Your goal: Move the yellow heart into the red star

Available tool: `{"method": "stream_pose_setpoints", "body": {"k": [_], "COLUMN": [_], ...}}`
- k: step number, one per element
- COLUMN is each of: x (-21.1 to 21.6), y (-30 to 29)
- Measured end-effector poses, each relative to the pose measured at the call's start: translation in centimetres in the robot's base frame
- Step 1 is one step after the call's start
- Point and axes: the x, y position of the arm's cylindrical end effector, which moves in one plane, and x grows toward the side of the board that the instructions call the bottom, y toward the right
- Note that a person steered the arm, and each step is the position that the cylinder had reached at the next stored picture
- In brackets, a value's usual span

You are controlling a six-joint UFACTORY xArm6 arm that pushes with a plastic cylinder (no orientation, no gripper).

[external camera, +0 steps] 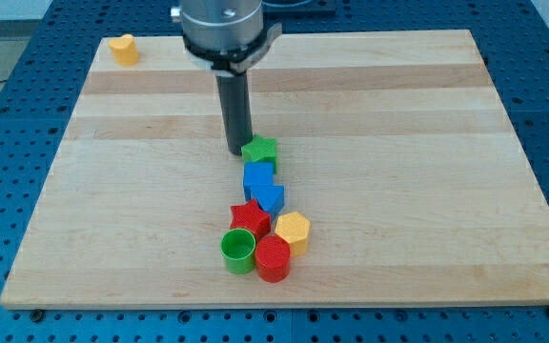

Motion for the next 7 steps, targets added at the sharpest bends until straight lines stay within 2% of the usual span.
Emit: {"method": "stream_pose_setpoints", "body": {"k": [1, 2, 3, 4, 5, 6, 7], "x": [2.9, 1.8, -1.7, -9.6, -12.7, -17.8, -24.7], "y": [-0.9, -2.8, -10.6, -21.0, -24.0, -23.9, -23.9]}}
